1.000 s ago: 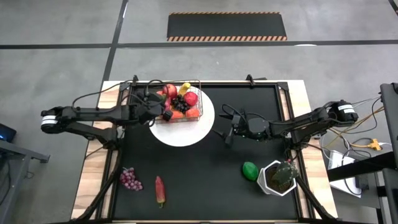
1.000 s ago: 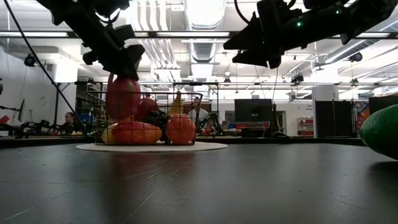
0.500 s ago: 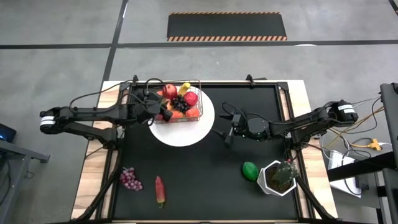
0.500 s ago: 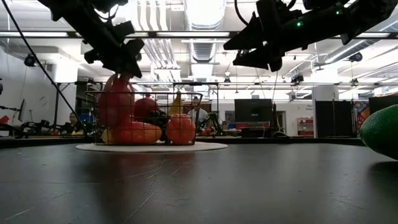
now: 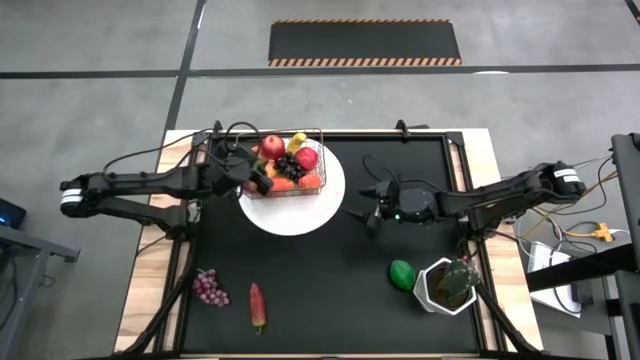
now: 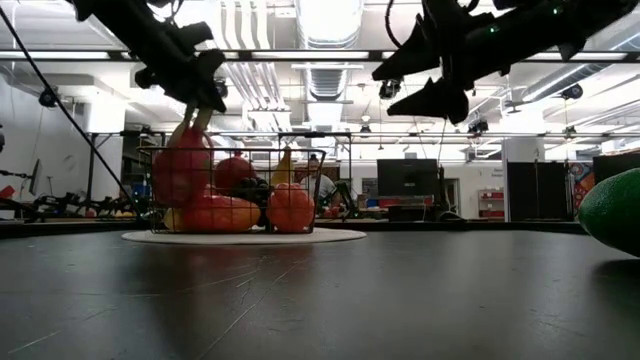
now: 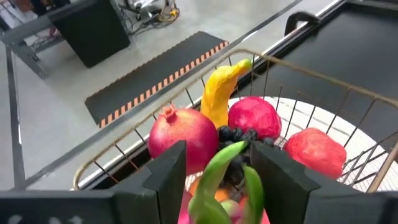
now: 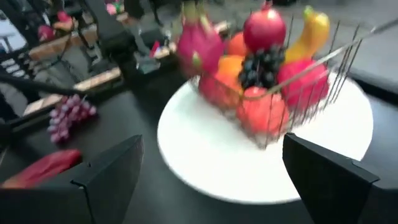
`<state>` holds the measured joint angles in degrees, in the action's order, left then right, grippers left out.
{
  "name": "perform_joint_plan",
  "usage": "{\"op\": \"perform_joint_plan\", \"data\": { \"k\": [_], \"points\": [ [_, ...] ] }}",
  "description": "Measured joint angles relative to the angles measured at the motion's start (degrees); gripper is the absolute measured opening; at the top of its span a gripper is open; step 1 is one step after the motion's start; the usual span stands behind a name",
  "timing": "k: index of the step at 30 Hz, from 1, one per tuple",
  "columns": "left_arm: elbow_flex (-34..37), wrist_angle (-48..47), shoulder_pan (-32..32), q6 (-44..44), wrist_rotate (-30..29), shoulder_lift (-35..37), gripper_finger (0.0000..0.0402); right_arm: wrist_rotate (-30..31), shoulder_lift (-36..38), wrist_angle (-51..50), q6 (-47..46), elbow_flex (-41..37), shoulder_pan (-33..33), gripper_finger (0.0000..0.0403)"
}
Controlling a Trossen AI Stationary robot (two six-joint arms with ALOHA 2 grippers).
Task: Build produce basket
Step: Put the dragonfruit into the wire basket, then put the lime into the wire basket
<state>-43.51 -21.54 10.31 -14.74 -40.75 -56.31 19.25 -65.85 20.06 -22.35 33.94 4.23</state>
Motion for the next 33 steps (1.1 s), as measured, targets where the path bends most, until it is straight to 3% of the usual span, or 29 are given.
{"op": "perform_joint_plan", "data": {
  "k": [5,18,26,33],
  "points": [
    [-1.4,0.0,0.0,3.2,0.0,1.7,0.0161,-4.6,0.3,-18.3,-7.1,6.9,0.0,0.0365],
    [-3.6,0.0,-1.6,6.1,0.1,4.6,0.0160,-14.9,-8.5,-59.7,-17.3,27.1,0.1,0.0365],
    [-3.1,-1.6,-1.8,3.3,0.3,4.3,0.0160,-15.8,-13.0,-73.9,-23.3,32.4,1.4,0.0365],
    [-3.1,-1.4,-3.0,4.9,1.8,4.5,0.0160,-24.2,-15.1,-79.2,-32.8,31.8,3.2,0.0365]
  ]
}}
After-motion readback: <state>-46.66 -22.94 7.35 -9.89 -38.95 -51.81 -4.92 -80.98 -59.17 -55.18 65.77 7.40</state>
